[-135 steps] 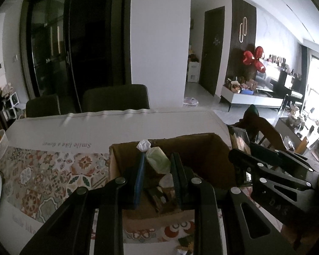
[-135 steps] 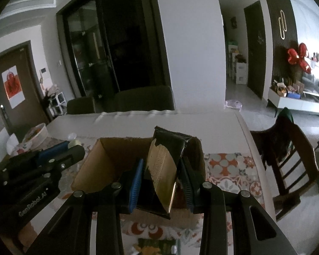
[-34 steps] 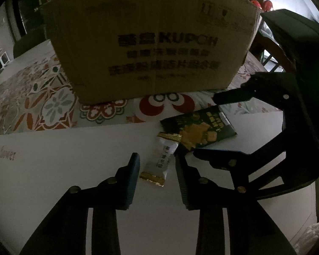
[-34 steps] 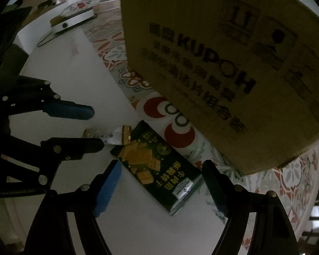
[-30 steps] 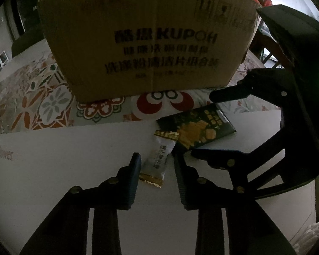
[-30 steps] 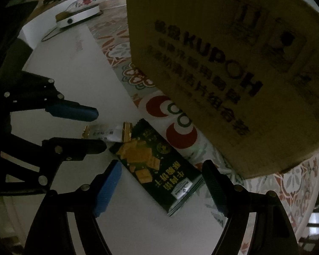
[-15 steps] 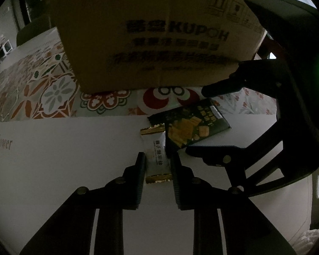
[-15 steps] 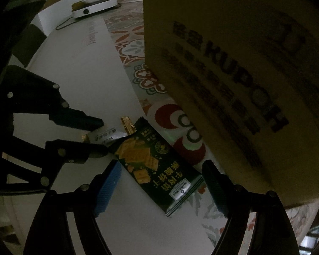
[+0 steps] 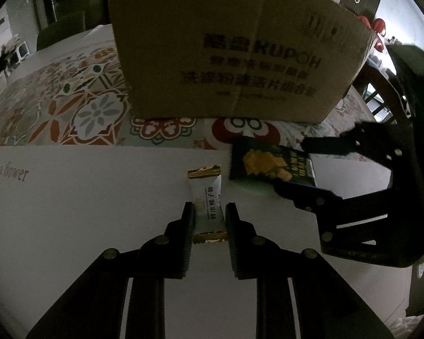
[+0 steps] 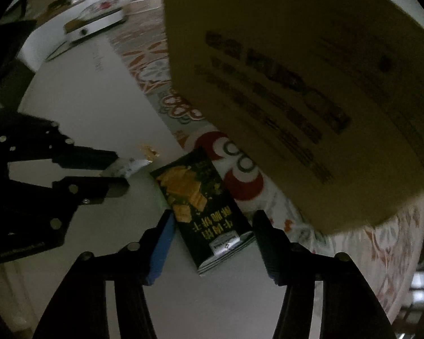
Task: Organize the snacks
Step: 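Grasp the white-gold wrapped bar with the left tool while the right tool grasps the green cracker packet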
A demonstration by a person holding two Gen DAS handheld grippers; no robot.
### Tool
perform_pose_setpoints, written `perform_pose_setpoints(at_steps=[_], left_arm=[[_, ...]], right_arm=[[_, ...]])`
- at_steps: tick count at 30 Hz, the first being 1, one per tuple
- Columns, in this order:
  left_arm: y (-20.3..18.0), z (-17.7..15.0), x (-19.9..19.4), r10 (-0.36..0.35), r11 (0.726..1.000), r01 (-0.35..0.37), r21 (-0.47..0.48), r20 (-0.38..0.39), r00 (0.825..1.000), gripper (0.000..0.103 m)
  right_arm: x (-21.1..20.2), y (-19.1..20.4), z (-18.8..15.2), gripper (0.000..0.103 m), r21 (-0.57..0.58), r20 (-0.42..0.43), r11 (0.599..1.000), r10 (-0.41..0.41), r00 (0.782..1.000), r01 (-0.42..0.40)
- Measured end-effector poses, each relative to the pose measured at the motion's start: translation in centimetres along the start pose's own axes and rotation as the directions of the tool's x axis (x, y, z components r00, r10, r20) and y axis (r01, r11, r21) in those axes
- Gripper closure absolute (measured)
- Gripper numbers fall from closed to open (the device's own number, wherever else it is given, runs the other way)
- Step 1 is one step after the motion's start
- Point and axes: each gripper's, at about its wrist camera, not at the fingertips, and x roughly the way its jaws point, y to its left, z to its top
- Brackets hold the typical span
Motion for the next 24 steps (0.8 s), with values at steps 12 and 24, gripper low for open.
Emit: perform_pose_setpoints(at_steps=[12,24], left_arm=[[0.3,0.4,-2.7,-0.016,1.0,0.015,0.018,0.05,0.999,0.081],[-0.5,-1.2,-2.4,-0.034,0.999,0.033,0.041,0.025,0.999,0.081]], right_arm=[[-3.3,0.7,-1.3,0.05,0.167,0.041,0.984,-0.064,0.997,0.056],[-2.6,2.5,-3.3,0.049,0.184,-0.019,0.983,-0.015,1.0,0.018]])
